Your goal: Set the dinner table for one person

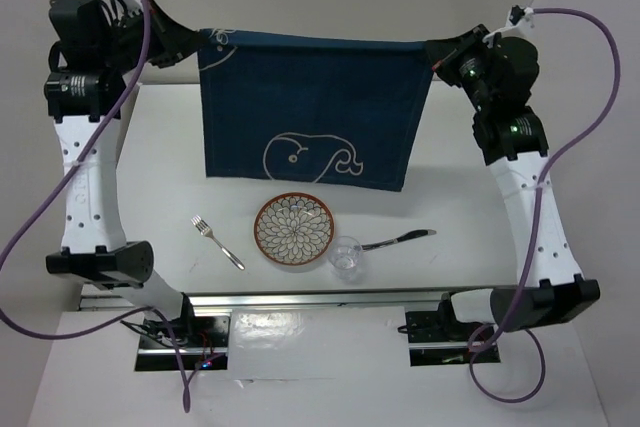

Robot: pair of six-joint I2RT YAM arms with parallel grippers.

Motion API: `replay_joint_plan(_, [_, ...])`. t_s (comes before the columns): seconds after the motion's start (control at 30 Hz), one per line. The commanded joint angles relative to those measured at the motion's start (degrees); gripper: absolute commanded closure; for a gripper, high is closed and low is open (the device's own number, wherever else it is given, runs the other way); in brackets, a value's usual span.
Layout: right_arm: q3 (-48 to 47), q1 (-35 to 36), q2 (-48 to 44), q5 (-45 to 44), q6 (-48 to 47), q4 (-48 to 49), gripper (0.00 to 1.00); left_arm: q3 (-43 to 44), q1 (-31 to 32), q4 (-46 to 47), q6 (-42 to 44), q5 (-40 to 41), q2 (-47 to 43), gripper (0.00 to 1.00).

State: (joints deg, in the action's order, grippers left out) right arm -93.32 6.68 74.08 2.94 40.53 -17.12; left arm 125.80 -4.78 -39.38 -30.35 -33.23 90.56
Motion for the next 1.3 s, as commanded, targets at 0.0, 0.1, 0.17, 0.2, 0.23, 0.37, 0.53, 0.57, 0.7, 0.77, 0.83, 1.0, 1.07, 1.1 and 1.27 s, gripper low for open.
replay_joint_plan(0.0, [-2.7, -1.9, 3.7, -1.3, -2.5, 1.8, 1.00, 3.0, -1.3, -0.9, 0.7, 3.7, 6.4, 1.00])
replay_joint_plan(0.1, [-5.5, -3.1, 9.0, 1.3, -2.5, 5.3, 1.00, 5.1, -1.3, 0.3, 1.3, 3.7, 10.6, 1.00])
replay_joint_plan(0.17, [-7.4, -3.6, 13.8, 2.1, -2.5, 6.8, 1.00, 7.3, -1.3, 0.9, 1.3, 3.7, 13.5, 1.00])
replay_joint_plan(0.2, [-9.3, -3.6, 15.2, 2.6, -2.5, 7.4, 1.00, 10.3, -1.3, 0.9, 1.3, 3.2, 16.9, 1.00])
replay_joint_plan(0.23, [-10.2, -4.2, 17.9, 3.2, -2.5, 8.1, 1.00, 11.8, -1.8, 0.9, 1.3, 3.2, 18.5, 1.00])
replay_joint_plan(0.37, [-12.2, -4.7, 21.5, 3.7, -1.9, 11.3, 1.00, 13.9, -2.3, 2.9, -0.1, 2.6, 22.3, 1.00])
replay_joint_plan(0.53, [-14.2, -5.4, 23.7, 4.8, -1.4, 11.3, 1.00, 12.1, -2.9, 6.0, -1.3, 1.5, 23.0, 1.00])
replay_joint_plan(0.57, [-13.6, -5.4, 23.7, 4.8, -2.2, 11.3, 1.00, 11.0, -2.9, 6.0, -1.3, 1.5, 23.0, 1.00])
replay_joint_plan(0.7, [-6.7, -5.4, 20.7, 5.3, -2.7, 12.6, 1.00, 0.1, -2.9, 9.8, -0.2, 1.5, 17.9, 1.00])
replay_joint_plan(0.77, [-0.2, -5.4, 18.0, 6.1, -2.7, 12.6, 1.00, -8.1, -2.9, 10.7, 1.2, 2.1, 14.4, 1.00])
replay_joint_plan(0.83, [5.3, -5.4, 15.8, 7.5, -2.2, 13.3, 1.00, -20.2, -2.9, 13.2, 1.3, 3.7, 11.5, 1.00])
replay_joint_plan(1.0, [28.9, -4.3, 5.8, 7.4, 0.1, 14.7, 1.00, -41.5, -2.9, 17.9, -0.6, 6.3, 5.0, 1.00])
replay_joint_plan(1.07, [38.4, -4.3, 2.8, 8.2, 1.7, 14.7, 0.86, -46.5, -2.9, 13.2, -1.1, 9.1, 5.0, 0.65])
replay_joint_plan(1.1, [40.9, -4.3, 0.0, 9.0, 1.7, 14.7, 0.65, -47.7, -2.9, 11.5, -1.1, 9.2, 5.0, 0.48])
replay_joint_plan(1.27, [45.0, -3.7, -3.7, 7.2, -1.8, 5.5, 0.01, -50.3, -2.9, 3.5, 0.9, 13.5, 2.8, 0.00])
